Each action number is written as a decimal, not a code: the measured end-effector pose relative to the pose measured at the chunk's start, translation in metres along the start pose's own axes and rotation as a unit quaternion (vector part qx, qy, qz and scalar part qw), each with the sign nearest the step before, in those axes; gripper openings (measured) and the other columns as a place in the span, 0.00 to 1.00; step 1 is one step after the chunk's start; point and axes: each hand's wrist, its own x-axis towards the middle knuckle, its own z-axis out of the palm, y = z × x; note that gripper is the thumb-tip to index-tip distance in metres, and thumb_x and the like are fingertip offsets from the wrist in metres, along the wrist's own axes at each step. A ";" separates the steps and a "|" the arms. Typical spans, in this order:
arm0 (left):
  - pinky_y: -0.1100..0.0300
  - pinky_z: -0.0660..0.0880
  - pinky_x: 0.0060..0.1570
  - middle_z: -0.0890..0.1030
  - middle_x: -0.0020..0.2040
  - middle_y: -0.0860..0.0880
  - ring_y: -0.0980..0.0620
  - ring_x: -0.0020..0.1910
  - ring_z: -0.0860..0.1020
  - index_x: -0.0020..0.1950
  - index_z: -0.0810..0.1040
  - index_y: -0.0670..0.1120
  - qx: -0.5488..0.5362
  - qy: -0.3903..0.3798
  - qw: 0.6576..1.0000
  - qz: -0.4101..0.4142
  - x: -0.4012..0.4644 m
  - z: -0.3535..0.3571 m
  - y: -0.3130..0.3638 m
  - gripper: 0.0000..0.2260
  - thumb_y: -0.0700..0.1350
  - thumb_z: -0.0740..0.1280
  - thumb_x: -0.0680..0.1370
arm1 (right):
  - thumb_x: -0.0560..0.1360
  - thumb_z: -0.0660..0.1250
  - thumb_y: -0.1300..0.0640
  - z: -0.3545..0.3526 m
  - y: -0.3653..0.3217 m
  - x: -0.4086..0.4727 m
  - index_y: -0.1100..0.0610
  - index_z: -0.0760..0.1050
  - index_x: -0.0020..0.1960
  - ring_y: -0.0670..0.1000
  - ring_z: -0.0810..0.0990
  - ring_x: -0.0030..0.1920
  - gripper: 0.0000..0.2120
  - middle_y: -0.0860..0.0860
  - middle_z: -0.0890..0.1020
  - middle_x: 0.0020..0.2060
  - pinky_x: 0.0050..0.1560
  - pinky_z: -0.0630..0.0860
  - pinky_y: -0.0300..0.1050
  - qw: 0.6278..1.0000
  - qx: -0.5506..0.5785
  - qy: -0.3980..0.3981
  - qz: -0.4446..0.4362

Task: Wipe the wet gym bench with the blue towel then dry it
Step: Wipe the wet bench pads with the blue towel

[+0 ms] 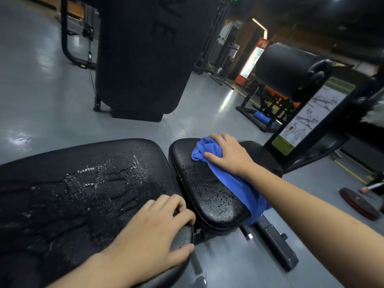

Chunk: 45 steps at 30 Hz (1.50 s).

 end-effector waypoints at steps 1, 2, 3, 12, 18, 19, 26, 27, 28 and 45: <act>0.59 0.71 0.51 0.67 0.53 0.60 0.57 0.52 0.69 0.55 0.70 0.62 -0.002 -0.001 1.000 -0.001 0.000 0.000 0.000 0.16 0.68 0.62 0.72 | 0.76 0.65 0.37 0.001 -0.004 -0.007 0.47 0.66 0.74 0.53 0.70 0.66 0.29 0.52 0.73 0.65 0.57 0.61 0.41 1.000 0.002 0.003 -0.008; 0.59 0.71 0.52 0.67 0.53 0.59 0.57 0.52 0.69 0.55 0.70 0.62 -0.004 -0.001 1.000 -0.001 0.000 0.000 0.000 0.16 0.68 0.62 0.72 | 0.76 0.66 0.38 0.002 -0.008 -0.014 0.48 0.66 0.74 0.53 0.69 0.66 0.30 0.52 0.72 0.66 0.58 0.61 0.41 1.000 0.003 0.006 -0.016; 0.59 0.71 0.52 0.67 0.53 0.59 0.57 0.52 0.69 0.55 0.70 0.62 -0.005 0.000 1.000 -0.001 0.000 -0.001 0.001 0.16 0.67 0.61 0.72 | 0.76 0.66 0.39 0.003 -0.011 -0.019 0.48 0.66 0.74 0.52 0.68 0.67 0.30 0.51 0.72 0.67 0.58 0.61 0.41 1.000 0.003 0.007 -0.023; 0.59 0.72 0.51 0.68 0.53 0.58 0.56 0.51 0.69 0.55 0.70 0.62 -0.007 0.010 1.000 0.011 0.002 0.000 -0.004 0.16 0.68 0.61 0.72 | 0.70 0.60 0.29 0.007 -0.017 0.014 0.41 0.65 0.73 0.50 0.70 0.67 0.35 0.47 0.72 0.67 0.58 0.69 0.47 0.999 0.019 -0.033 -0.016; 0.59 0.70 0.53 0.66 0.53 0.58 0.57 0.51 0.66 0.56 0.70 0.61 -0.019 0.008 1.000 0.012 0.004 0.001 -0.008 0.18 0.68 0.61 0.72 | 0.73 0.61 0.30 0.020 -0.035 0.066 0.40 0.67 0.70 0.53 0.76 0.60 0.29 0.50 0.77 0.60 0.57 0.72 0.51 0.998 0.012 -0.056 -0.002; 0.60 0.69 0.54 0.65 0.53 0.59 0.57 0.51 0.65 0.56 0.70 0.61 -0.023 0.006 1.000 0.010 0.005 0.001 -0.009 0.18 0.68 0.61 0.72 | 0.74 0.62 0.31 0.023 -0.039 0.073 0.40 0.68 0.69 0.53 0.77 0.59 0.27 0.50 0.77 0.58 0.56 0.72 0.50 0.998 0.008 -0.059 -0.003; 0.61 0.66 0.57 0.63 0.55 0.60 0.59 0.52 0.62 0.58 0.68 0.62 -0.038 0.002 0.999 0.007 0.003 0.000 -0.010 0.19 0.69 0.60 0.72 | 0.74 0.63 0.33 0.033 -0.065 0.079 0.41 0.69 0.70 0.53 0.75 0.61 0.26 0.50 0.76 0.59 0.55 0.71 0.49 0.997 -0.013 -0.070 -0.039; 0.61 0.66 0.57 0.64 0.55 0.60 0.59 0.52 0.63 0.58 0.69 0.62 -0.034 0.000 0.999 0.006 0.003 0.001 -0.010 0.19 0.69 0.60 0.72 | 0.74 0.63 0.34 0.033 -0.068 0.074 0.41 0.69 0.70 0.54 0.74 0.61 0.27 0.50 0.75 0.59 0.55 0.71 0.49 0.997 -0.014 -0.066 -0.046; 0.61 0.66 0.57 0.64 0.55 0.59 0.59 0.53 0.63 0.58 0.69 0.62 -0.031 -0.001 0.999 0.006 0.003 0.001 -0.010 0.19 0.69 0.60 0.72 | 0.74 0.64 0.34 0.035 -0.071 0.069 0.41 0.69 0.70 0.55 0.74 0.62 0.27 0.51 0.75 0.60 0.56 0.71 0.50 0.996 -0.015 -0.061 -0.056; 0.60 0.69 0.52 0.68 0.55 0.59 0.57 0.52 0.68 0.57 0.71 0.62 -0.020 0.005 1.000 0.002 -0.001 -0.002 -0.005 0.18 0.69 0.62 0.72 | 0.68 0.69 0.40 0.017 -0.077 -0.089 0.49 0.74 0.67 0.55 0.72 0.64 0.29 0.54 0.74 0.64 0.64 0.68 0.45 0.993 0.026 0.033 -0.110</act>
